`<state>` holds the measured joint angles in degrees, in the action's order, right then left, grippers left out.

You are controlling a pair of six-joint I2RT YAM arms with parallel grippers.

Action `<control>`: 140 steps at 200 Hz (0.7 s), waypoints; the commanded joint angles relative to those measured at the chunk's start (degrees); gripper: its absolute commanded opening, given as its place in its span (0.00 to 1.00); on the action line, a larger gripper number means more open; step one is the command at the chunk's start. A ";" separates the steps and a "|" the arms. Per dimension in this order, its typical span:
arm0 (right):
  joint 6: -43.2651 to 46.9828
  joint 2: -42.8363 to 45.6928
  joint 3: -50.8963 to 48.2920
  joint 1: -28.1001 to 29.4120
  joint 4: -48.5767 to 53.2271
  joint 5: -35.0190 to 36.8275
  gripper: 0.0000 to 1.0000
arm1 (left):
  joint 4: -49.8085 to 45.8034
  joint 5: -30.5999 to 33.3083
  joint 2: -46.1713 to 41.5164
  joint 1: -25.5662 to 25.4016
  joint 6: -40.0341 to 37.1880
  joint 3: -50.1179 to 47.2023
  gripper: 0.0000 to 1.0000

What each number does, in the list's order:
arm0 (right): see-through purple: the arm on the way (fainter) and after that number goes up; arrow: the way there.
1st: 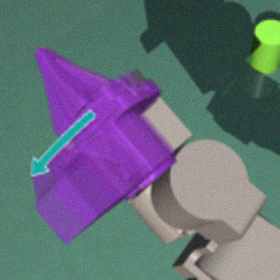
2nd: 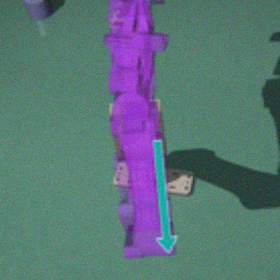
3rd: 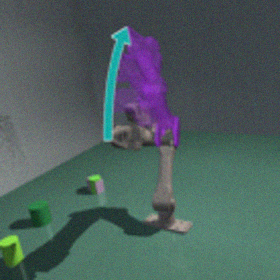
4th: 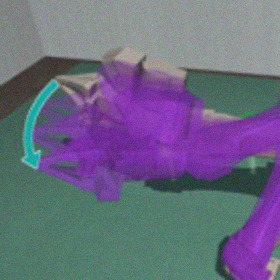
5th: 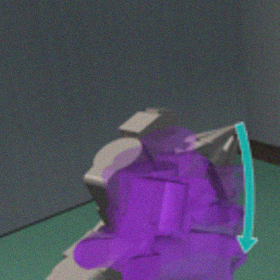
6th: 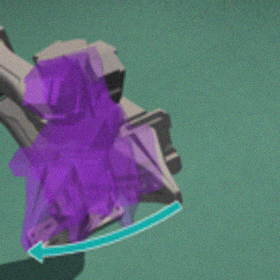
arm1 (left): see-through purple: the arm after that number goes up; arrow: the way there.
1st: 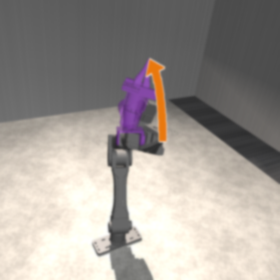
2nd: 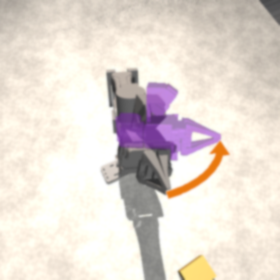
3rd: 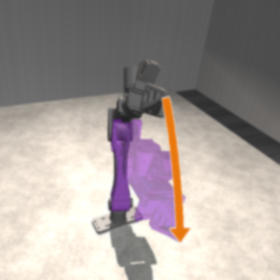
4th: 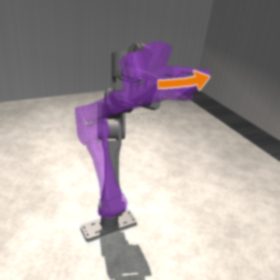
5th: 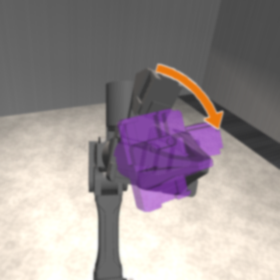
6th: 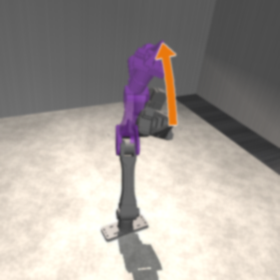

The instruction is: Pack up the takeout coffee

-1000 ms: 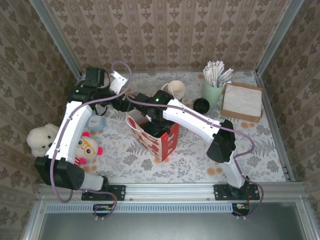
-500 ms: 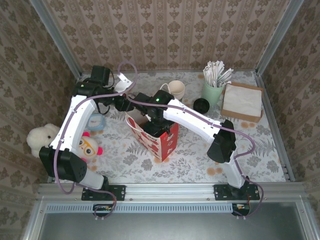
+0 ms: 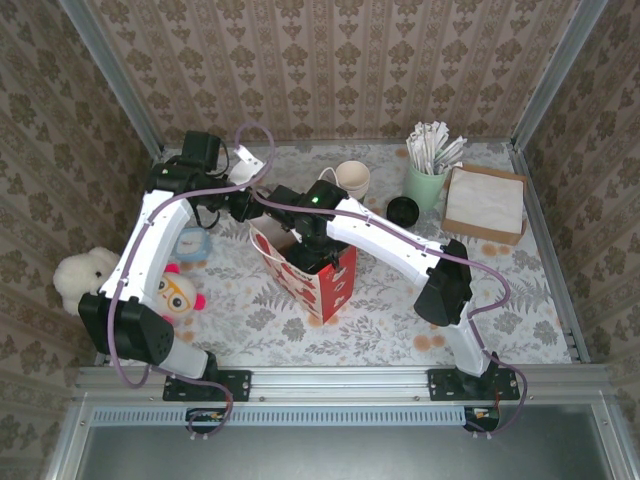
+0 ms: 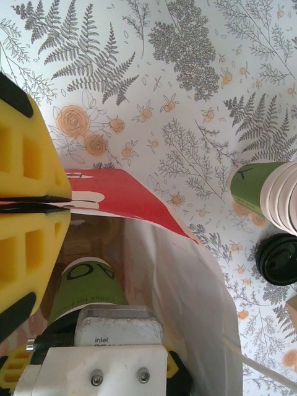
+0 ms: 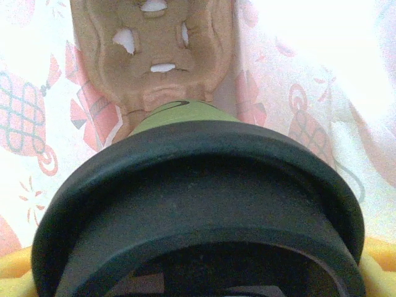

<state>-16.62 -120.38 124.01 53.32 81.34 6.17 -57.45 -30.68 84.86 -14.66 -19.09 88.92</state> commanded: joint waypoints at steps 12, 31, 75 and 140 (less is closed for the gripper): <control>0.27 0.80 -1.29 0.38 1.89 -0.20 0.64 | 0.80 -0.53 -0.33 -0.20 0.85 0.69 0.04; 0.04 0.54 -1.66 0.43 2.07 -0.20 0.64 | 1.60 -0.70 -0.71 -0.20 0.89 0.40 0.00; -0.19 0.03 -2.78 0.30 2.19 0.23 0.64 | 3.67 -1.29 -1.98 -0.02 2.02 -0.71 0.00; -0.46 0.15 -6.16 0.25 -1.09 0.12 0.64 | 3.38 -2.83 -1.60 1.21 3.69 -0.85 0.00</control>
<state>-16.64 -120.38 119.35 53.32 80.79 6.15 -55.70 -32.21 84.64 -14.09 -16.29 88.49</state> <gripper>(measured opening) 0.817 0.047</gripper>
